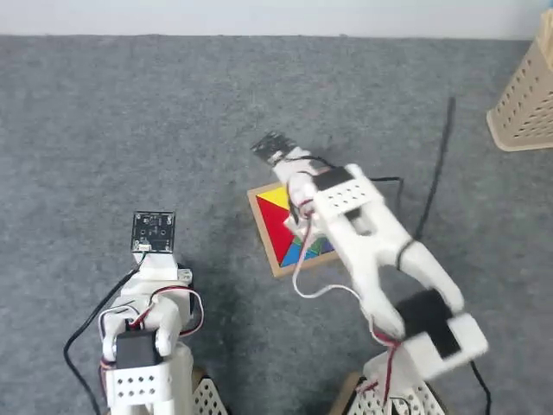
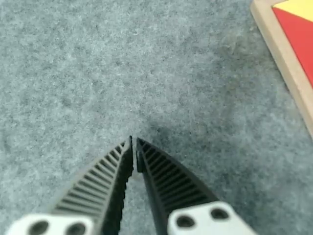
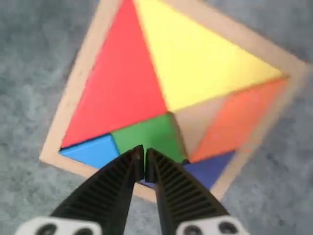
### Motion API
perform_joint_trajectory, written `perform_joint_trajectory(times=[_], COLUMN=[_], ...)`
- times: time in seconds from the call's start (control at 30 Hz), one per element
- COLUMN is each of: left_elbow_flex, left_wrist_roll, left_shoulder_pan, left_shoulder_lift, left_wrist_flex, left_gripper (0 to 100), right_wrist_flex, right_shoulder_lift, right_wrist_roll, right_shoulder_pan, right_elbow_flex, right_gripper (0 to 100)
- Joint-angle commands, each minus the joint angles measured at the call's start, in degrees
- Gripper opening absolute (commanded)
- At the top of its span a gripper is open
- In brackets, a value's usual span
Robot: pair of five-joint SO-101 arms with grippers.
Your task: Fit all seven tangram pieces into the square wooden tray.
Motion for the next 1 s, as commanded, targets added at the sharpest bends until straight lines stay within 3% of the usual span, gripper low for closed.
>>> perform_joint_trajectory(times=[0.0,0.37,0.53,0.73,0.97], left_elbow_flex=[-1.10,-1.10,-1.10,-1.10,-1.10], left_wrist_roll=[0.44,0.44,0.44,0.44,0.44], left_shoulder_pan=[-0.26,-0.26,-0.26,-0.26,-0.26], left_shoulder_lift=[-1.23,-1.23,-1.23,-1.23,-1.23], left_wrist_flex=[0.35,0.35,0.35,0.35,0.35], left_gripper=[1,1,1,1,1], right_wrist_flex=[-3.21,-2.68,3.65,10.33,11.12], right_shoulder_lift=[-11.91,-51.82,-68.44,-84.44,-97.98], right_wrist_roll=[-3.25,-7.30,-6.95,2.55,3.87], right_shoulder_pan=[3.47,15.34,21.49,28.79,33.27], right_elbow_flex=[4.48,31.74,41.14,47.74,59.78], right_gripper=[0.9,1.2,1.3,1.3,1.3])
